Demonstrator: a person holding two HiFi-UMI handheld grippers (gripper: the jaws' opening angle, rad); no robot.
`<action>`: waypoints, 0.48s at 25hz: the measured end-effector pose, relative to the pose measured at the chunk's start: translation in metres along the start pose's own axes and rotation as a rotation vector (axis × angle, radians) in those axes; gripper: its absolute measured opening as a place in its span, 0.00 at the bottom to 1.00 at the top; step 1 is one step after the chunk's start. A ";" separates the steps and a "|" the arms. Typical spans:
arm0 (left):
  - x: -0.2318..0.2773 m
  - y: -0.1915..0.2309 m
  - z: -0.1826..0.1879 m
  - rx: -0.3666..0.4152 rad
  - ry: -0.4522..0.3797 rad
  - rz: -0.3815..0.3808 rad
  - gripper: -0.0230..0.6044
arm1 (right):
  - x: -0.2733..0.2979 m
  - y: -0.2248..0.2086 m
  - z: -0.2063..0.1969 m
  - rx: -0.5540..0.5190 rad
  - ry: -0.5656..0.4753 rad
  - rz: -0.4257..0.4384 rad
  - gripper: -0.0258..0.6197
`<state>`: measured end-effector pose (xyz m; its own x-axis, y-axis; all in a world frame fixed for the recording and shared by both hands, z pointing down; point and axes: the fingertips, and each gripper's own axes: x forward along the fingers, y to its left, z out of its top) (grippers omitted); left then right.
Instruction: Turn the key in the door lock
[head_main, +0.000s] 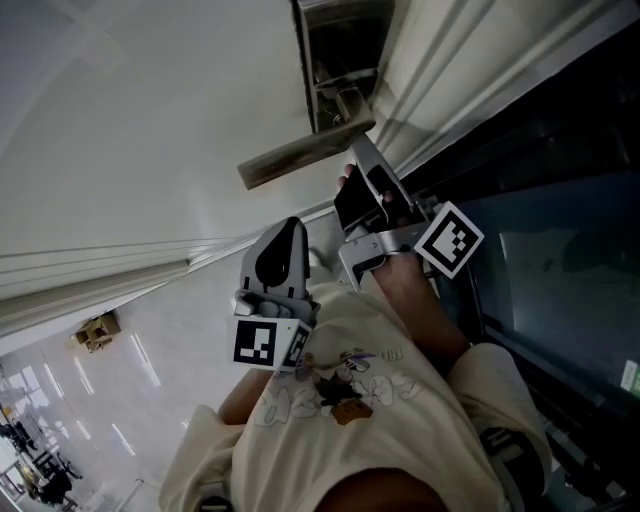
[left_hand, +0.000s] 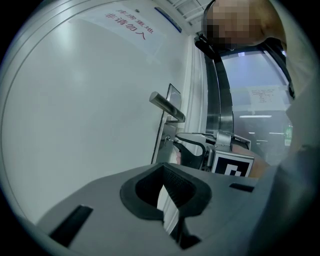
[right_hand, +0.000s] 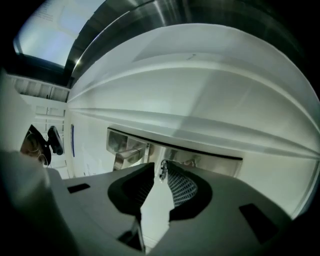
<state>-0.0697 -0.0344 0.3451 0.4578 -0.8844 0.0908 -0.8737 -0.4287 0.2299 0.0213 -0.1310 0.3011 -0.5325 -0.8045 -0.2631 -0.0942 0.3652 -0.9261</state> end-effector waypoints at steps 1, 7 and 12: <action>0.000 0.000 0.000 0.000 -0.002 0.001 0.05 | -0.003 0.002 0.002 -0.026 -0.002 -0.001 0.16; 0.002 -0.003 0.005 0.008 -0.021 0.001 0.04 | -0.022 0.013 0.010 -0.318 -0.003 -0.040 0.15; 0.002 -0.009 0.007 0.010 -0.029 -0.006 0.05 | -0.030 0.020 -0.003 -0.836 0.096 -0.085 0.07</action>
<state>-0.0617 -0.0337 0.3362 0.4580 -0.8868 0.0618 -0.8728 -0.4354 0.2205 0.0328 -0.0983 0.2913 -0.5609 -0.8155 -0.1423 -0.7084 0.5618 -0.4273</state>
